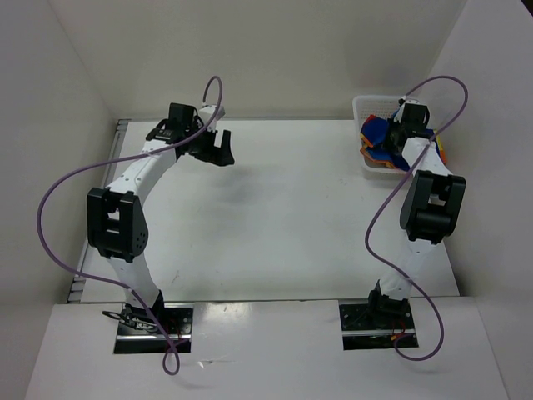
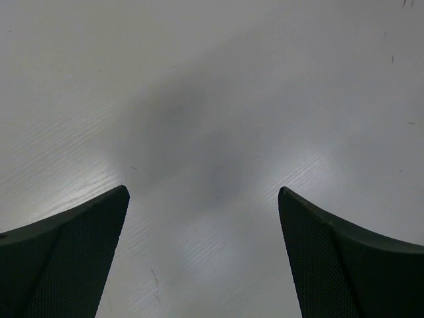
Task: Fold and stack the shorts
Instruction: Grab the shorts from the pile, then move the shorts to the center of the board
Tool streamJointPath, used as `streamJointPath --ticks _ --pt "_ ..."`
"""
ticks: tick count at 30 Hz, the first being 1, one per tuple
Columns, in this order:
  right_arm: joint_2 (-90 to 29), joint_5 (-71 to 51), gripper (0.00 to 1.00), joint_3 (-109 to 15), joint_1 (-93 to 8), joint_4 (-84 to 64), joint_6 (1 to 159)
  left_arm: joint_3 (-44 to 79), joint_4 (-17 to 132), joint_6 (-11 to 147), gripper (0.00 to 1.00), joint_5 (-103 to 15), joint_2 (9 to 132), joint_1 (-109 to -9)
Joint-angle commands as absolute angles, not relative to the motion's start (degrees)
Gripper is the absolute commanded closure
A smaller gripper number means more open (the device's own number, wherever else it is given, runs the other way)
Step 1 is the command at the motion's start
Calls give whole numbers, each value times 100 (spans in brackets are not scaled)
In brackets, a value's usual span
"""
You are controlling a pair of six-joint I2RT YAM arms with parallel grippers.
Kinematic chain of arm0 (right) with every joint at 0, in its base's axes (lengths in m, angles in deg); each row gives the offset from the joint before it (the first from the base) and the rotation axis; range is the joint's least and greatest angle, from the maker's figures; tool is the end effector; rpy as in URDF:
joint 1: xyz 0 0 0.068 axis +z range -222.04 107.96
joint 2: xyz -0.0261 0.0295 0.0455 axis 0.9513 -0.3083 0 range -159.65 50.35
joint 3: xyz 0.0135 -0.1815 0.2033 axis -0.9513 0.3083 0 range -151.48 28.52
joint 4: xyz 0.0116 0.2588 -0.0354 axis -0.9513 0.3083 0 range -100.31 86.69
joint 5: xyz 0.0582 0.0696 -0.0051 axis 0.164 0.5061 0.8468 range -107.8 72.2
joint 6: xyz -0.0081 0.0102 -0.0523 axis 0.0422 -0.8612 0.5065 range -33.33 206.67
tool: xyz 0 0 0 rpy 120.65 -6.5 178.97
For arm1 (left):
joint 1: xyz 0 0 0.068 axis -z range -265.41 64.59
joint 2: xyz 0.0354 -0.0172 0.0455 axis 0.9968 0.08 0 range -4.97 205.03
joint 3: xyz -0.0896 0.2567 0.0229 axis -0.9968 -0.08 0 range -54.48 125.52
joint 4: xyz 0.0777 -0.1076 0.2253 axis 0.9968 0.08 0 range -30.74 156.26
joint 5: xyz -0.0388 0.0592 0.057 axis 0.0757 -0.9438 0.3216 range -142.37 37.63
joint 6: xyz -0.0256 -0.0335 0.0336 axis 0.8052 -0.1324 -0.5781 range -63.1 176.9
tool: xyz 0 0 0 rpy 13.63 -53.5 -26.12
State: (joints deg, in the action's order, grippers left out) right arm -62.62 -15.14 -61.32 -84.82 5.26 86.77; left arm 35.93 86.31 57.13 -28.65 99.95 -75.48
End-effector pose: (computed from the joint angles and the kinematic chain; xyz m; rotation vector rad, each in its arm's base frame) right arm 0.4465 -0.0996 0.2471 0.2232 2.2352 -0.0692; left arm 0.4112 -0.0865 0.2946 0.4066 2.2494 -0.5668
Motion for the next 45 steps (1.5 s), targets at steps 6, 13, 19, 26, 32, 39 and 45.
streamJointPath --ticks 6,13,19,26,32,39,45 --pt "-5399 -1252 100 -7674 -8338 147 9010 4088 8562 5690 0 -2864 9935 -7566" --pt "-4406 -1288 100 -8801 -8066 94 9237 4694 8458 5690 0 -3225 9628 -7566" --pt "-4219 -156 100 -10249 -7004 909 9300 4748 8404 5690 0 -3523 8917 -7618" --pt "-4650 795 100 -10596 -5868 1237 8818 4072 8299 5690 0 -3786 7932 -7900" --pt "-5326 682 90 -9955 -5570 1026 8315 3105 8246 5690 0 -3997 7132 -8365" --pt "-6733 -916 16 -10358 -4822 1237 8939 2393 8509 5690 0 -4017 6991 -8366" --pt "-5560 -392 14 -8613 -4657 1728 10289 1349 8510 5690 0 -3893 6991 -8313"
